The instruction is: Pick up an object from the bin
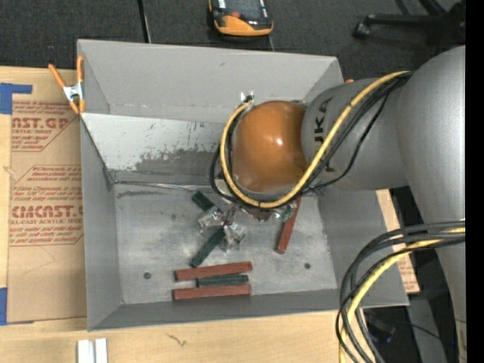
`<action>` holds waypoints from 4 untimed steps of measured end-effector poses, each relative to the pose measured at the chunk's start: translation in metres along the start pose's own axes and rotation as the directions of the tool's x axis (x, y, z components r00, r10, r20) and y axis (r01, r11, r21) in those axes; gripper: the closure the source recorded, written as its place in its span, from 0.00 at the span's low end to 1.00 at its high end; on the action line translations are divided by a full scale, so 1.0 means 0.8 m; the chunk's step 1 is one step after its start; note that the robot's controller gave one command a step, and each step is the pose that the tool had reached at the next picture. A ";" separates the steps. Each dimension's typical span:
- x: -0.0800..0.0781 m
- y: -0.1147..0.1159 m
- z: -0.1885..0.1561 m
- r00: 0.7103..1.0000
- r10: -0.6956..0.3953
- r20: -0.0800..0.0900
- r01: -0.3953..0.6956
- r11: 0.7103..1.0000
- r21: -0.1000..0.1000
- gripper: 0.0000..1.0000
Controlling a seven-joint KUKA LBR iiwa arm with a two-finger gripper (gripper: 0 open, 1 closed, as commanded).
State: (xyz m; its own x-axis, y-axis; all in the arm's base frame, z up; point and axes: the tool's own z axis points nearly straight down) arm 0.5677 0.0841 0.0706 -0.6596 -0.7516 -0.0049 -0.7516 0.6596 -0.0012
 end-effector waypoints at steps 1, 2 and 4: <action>0.000 0.000 0.000 1.000 0.000 0.000 0.000 1.000 0.000 1.00; 0.000 0.000 -0.003 1.000 0.001 0.000 -0.001 1.000 -0.001 1.00; -0.001 0.001 -0.031 1.000 0.001 -0.002 -0.001 1.000 -0.001 1.00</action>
Offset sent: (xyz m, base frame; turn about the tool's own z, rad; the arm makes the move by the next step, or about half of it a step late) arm 0.0000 -0.0001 0.0144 0.0000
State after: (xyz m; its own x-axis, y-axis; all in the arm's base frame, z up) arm 0.5675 0.0847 0.0956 -0.6603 -0.7510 -0.0032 -0.7510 0.6603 -0.0006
